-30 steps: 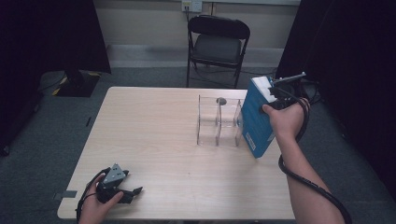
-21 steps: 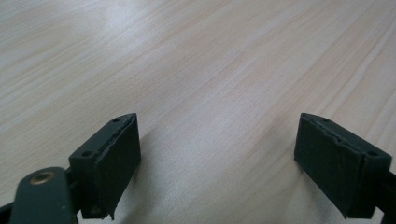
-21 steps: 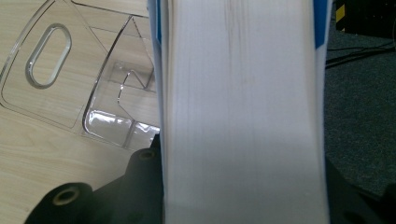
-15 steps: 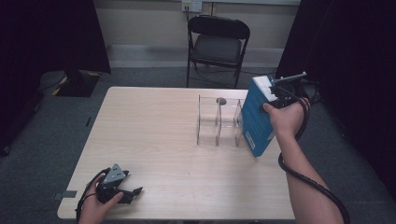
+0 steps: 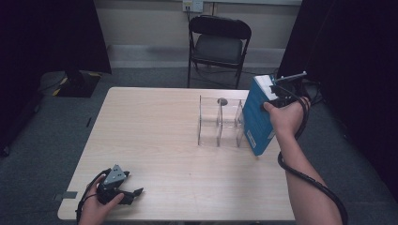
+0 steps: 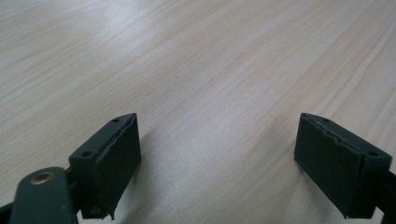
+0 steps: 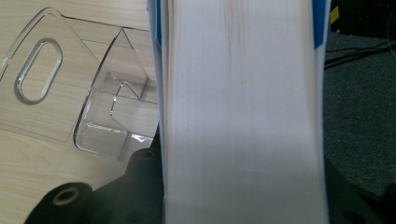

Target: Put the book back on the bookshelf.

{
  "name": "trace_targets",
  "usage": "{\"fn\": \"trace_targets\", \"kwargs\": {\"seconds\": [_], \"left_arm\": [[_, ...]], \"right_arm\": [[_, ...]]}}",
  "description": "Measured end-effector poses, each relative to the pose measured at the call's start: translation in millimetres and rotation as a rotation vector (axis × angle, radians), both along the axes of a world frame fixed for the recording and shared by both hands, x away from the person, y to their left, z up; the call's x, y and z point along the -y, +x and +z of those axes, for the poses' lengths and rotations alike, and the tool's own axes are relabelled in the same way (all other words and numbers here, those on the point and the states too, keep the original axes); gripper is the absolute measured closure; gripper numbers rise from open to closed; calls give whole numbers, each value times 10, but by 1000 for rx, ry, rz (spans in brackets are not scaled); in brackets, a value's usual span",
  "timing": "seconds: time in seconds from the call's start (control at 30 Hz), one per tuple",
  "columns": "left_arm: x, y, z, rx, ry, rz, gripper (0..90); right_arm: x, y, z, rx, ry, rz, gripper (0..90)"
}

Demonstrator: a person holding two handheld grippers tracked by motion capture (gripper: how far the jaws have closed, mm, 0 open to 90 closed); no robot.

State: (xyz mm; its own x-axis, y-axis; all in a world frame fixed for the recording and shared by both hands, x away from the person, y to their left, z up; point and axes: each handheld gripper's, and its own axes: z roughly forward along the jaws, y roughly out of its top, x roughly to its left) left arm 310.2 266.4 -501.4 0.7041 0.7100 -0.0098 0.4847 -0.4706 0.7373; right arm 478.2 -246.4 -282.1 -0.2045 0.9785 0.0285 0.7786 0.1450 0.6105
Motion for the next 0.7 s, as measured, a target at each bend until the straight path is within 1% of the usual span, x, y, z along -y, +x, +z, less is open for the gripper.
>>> {"fn": "trace_targets", "kwargs": {"seconds": [0.1,0.33,0.5,0.7], "left_arm": [[0,0,0,0,0,0,142],[0,0,0,0,0,0,142],[0,0,0,0,0,0,142],[0,0,0,0,0,0,142]], "right_arm": [[10,16,-15,-4,9,-5,620],[-16,51,-26,-1,-3,4,620],[-25,69,-25,8,6,-5,620],[-44,95,-29,10,5,-11,619]]}}
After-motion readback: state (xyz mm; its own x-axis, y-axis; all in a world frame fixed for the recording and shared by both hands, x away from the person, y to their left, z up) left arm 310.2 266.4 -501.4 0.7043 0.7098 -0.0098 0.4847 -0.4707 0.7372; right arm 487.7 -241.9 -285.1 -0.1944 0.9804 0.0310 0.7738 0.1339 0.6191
